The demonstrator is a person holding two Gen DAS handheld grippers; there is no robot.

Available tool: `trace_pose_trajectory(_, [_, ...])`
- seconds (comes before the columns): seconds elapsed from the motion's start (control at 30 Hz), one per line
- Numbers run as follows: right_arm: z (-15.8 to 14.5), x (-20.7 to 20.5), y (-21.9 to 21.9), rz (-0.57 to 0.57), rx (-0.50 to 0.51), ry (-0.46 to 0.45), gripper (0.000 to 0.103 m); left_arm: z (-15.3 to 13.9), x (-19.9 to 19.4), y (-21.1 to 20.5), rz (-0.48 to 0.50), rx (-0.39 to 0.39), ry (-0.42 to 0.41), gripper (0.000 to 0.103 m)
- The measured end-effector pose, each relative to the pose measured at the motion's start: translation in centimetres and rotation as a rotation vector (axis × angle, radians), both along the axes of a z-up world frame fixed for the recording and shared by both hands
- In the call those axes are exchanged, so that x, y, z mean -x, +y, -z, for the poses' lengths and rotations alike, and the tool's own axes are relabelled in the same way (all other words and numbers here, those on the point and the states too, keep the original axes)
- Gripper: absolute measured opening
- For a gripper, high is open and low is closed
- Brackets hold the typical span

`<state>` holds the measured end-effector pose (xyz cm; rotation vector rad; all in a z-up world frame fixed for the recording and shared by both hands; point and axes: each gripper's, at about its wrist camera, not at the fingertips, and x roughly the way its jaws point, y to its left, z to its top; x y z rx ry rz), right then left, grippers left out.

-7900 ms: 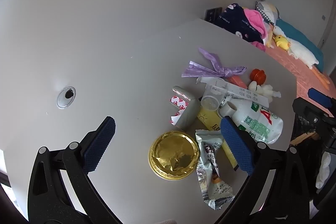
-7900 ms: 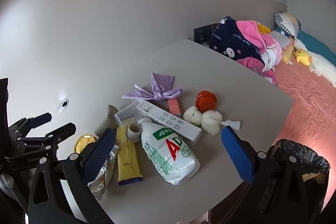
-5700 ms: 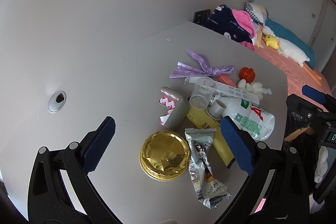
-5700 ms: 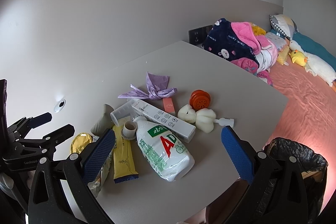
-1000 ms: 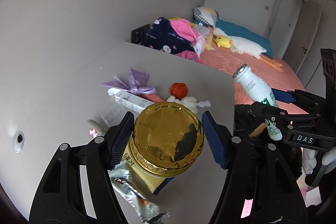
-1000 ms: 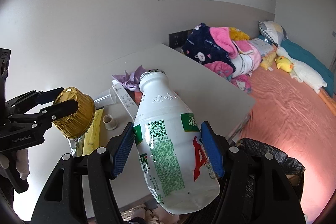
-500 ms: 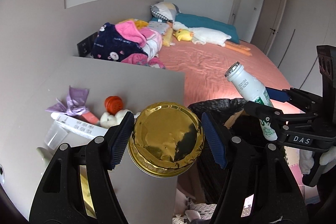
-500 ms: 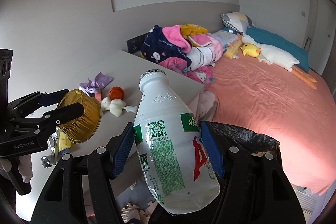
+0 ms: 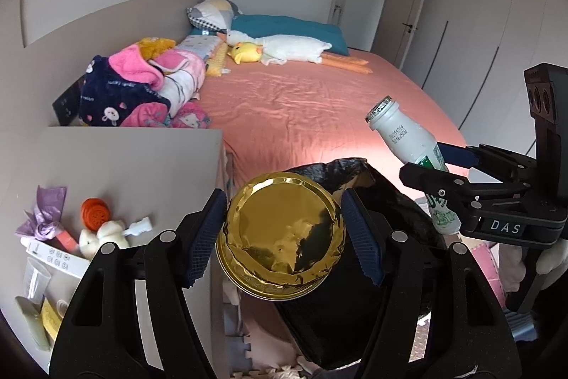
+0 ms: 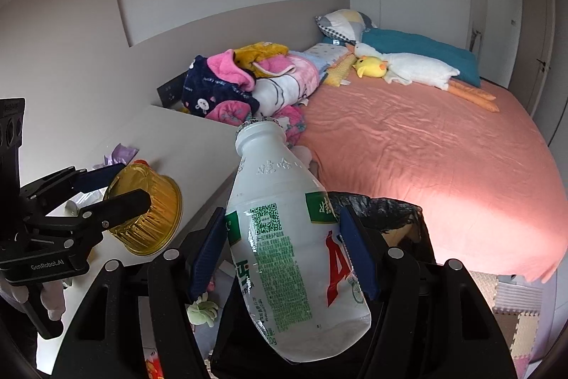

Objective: Collect trash
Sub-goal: 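Carry the gold tin and white bottle over the black trash bag, then open both tools to drop the tin and bottle into the bag, then move both tools back over the table toward the remaining trash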

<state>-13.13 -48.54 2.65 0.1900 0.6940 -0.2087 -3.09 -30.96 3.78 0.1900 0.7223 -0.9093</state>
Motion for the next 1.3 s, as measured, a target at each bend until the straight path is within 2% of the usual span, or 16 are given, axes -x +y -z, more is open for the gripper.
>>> trace_pose_trajectory(0.1, [0.0,0.9,-1.3,0.048,-0.014,-0.011,0.066,0.2,0.2,-1.5,0.054,0.026,0.034,0.066])
trace_pose_trajectory(0.17, [-0.1,1.6,-2.8,0.122,-0.045,-0.041,0.066,0.4,0.0,-2.4,0.102,0.046,0.086,0.084])
trace_pose_trajectory(0.2, [-0.2,2.0,-3.5,0.166,-0.058,-0.050,0.071,0.5,0.0,-2.8,0.104,0.055,0.093,0.097])
trace_pose_trajectory(0.27, [-0.5,2.8,-4.6,0.245,-0.051,-0.067,0.084,0.5,0.3,-3.7,0.125,0.075,0.101,0.097])
trace_pose_trajectory(0.43, [-0.8,3.8,-5.9,0.289,-0.026,-0.080,0.084,0.9,0.9,-5.5,0.156,0.059,0.112,0.097])
trace_pose_trajectory(0.63, [-0.5,3.6,-6.4,0.281,-0.033,-0.068,0.084,1.1,0.5,-5.9,0.156,0.048,0.113,0.097])
trace_pose_trajectory(0.9, [-0.4,1.4,-4.7,0.197,-0.044,-0.067,0.084,1.3,-0.4,-3.8,0.090,0.037,0.105,0.097])
trace_pose_trajectory(1.3, [-0.1,-3.1,0.3,0.023,-0.042,-0.043,0.084,1.5,-2.5,1.9,-0.075,0.038,0.102,0.097])
